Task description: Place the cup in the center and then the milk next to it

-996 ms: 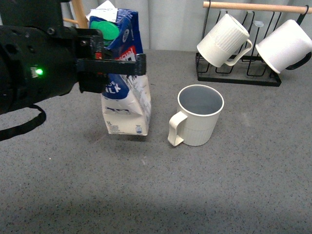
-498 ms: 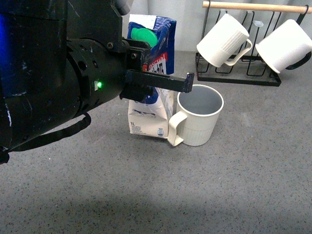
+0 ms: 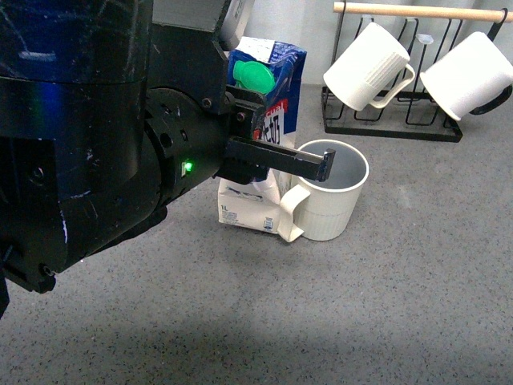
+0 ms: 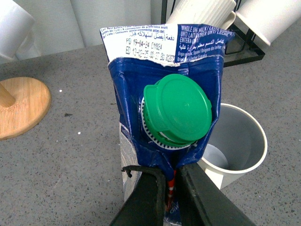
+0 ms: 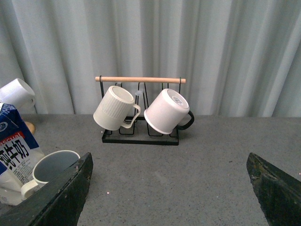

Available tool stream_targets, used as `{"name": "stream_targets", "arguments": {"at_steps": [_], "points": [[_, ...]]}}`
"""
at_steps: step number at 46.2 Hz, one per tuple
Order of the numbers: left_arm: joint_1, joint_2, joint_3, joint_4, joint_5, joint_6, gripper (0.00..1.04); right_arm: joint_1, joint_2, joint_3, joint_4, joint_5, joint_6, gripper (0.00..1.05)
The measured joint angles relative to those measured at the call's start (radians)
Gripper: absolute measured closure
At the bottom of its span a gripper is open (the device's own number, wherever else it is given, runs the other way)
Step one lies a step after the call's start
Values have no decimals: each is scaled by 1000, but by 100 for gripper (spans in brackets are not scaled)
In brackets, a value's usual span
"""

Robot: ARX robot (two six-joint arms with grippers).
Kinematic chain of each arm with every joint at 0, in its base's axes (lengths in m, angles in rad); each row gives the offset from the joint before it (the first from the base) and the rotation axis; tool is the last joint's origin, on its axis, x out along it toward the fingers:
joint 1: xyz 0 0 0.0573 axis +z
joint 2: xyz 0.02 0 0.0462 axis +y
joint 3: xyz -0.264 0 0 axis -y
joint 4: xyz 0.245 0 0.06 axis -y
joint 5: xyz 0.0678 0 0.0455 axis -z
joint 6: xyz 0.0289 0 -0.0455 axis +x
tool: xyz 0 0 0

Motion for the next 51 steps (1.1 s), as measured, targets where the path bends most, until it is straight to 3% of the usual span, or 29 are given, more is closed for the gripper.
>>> {"name": "stream_targets", "arguments": {"at_steps": [3,28,40,51], "points": [[-2,1,-2,3,-2,3,94,0,0,0,0,0,0,9],[1,-75,-14,-31,-5,-9,5,0,0,0,0,0,0,9],[16,-161,-18,-58,-1,-20,6,0,0,0,0,0,0,9],[86,-214,-18,-69,-14,-20,6,0,0,0,0,0,0,9]]}}
